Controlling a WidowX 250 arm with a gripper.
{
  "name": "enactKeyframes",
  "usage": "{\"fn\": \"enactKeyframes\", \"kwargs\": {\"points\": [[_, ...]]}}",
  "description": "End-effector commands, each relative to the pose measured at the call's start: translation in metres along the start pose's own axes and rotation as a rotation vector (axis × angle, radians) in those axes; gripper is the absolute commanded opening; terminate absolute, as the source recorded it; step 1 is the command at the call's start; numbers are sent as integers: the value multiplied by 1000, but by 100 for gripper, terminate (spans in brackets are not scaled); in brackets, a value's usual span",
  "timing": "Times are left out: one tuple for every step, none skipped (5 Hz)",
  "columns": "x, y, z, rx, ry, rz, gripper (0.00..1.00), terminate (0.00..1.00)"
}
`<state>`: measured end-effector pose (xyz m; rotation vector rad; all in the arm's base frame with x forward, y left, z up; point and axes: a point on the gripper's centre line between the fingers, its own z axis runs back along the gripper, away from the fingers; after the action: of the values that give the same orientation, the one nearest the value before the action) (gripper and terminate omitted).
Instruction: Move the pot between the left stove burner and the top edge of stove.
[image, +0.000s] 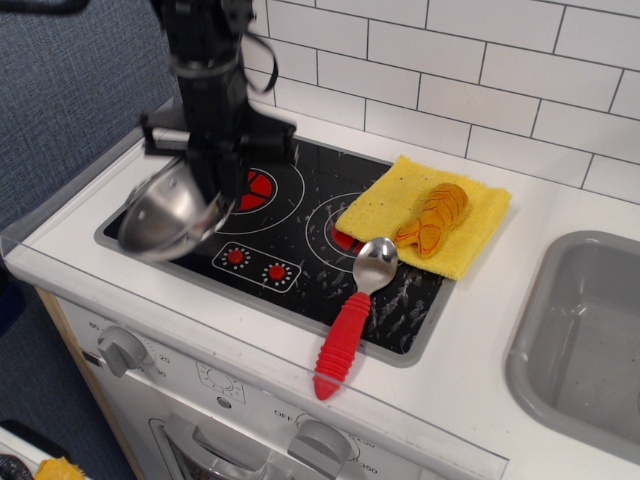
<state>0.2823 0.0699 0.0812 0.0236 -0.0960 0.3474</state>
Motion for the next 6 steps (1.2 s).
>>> {"fn": "enactKeyframes", "kwargs": {"points": [[65,3,3,21,-55,-3,0,0],[88,2,-2,12,-63,9,0,0],[107,-16,-1,-10,-85,-19,0,0],[117,-35,-7,0,-87,-46,0,0],[121,-45,-24,7,-58,-70,0,0],[119,-50,-33,-9,-35,-75,100,0]]}}
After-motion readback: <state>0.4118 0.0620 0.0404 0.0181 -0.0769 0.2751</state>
